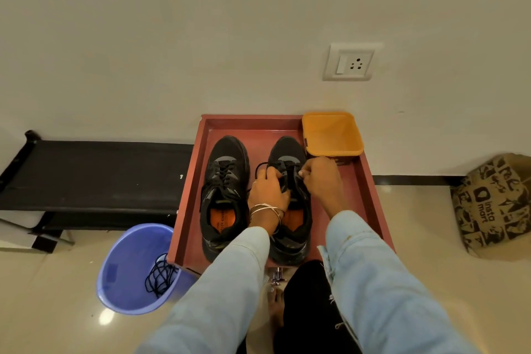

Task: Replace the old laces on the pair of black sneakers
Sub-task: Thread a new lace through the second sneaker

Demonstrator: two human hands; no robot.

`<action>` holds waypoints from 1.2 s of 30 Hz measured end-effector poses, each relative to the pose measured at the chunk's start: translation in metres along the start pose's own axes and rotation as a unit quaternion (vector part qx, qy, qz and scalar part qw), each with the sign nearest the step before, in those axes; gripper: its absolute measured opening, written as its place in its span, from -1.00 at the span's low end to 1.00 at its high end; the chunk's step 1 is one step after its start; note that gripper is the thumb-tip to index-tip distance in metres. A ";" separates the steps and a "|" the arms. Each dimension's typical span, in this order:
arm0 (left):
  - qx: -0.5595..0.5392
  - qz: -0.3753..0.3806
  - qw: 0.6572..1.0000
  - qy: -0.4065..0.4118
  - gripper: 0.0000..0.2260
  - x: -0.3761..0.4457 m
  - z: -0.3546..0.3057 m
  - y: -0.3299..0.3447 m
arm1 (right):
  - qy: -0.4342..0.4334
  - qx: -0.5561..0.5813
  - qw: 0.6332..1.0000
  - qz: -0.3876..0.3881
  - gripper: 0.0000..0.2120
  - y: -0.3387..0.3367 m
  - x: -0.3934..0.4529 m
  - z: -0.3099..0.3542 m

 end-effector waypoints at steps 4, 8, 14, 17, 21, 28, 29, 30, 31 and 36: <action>0.001 -0.008 1.000 -0.010 -0.66 -0.002 0.003 0.000 | 0.032 0.150 0.983 -0.101 -0.89 -0.027 -0.008 0.004; 0.022 -0.023 0.999 -0.014 -0.69 -0.006 0.002 -0.002 | 0.113 0.485 0.838 -0.222 -0.82 -0.079 -0.020 0.004; 0.039 -0.032 0.999 -0.009 -0.72 -0.011 -0.002 -0.005 | 0.067 0.643 0.698 -0.308 -0.77 -0.169 -0.030 0.023; 0.053 -0.034 0.998 -0.010 -0.71 -0.010 -0.004 -0.004 | 0.071 0.632 0.717 -0.286 -0.80 -0.159 -0.033 0.026; 0.058 -0.031 0.998 -0.011 -0.70 -0.009 -0.003 -0.002 | 0.102 0.381 0.872 -0.290 -0.89 -0.156 -0.035 0.007; 0.018 -0.038 0.999 -0.010 -0.63 -0.006 0.001 -0.002 | 0.147 -0.003 0.988 0.053 -0.71 -0.096 -0.040 -0.005; 0.002 -0.040 0.999 -0.012 -0.62 -0.006 0.001 -0.003 | 0.136 0.041 0.987 0.071 -0.76 -0.089 -0.040 -0.002; -0.013 -0.041 0.999 -0.014 -0.61 -0.005 0.002 -0.004 | 0.136 0.105 0.982 0.082 -0.79 -0.080 -0.040 0.002; -0.025 -0.041 0.999 -0.017 -0.60 -0.004 0.002 -0.004 | 0.146 0.163 0.972 0.086 -0.76 -0.073 -0.041 0.004; -0.035 -0.033 0.999 -0.020 -0.62 0.000 -0.001 -0.009 | 0.197 0.340 0.917 0.069 -0.64 -0.039 -0.036 0.015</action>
Point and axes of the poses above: each hand's wrist, its own x-axis towards the middle knuckle, its own y-axis out of the palm, z = x × y, the point moved 7 cm from there along x, towards the middle knuckle, and after that the axes turned 11 degrees about -y, right-handed, at the moved point
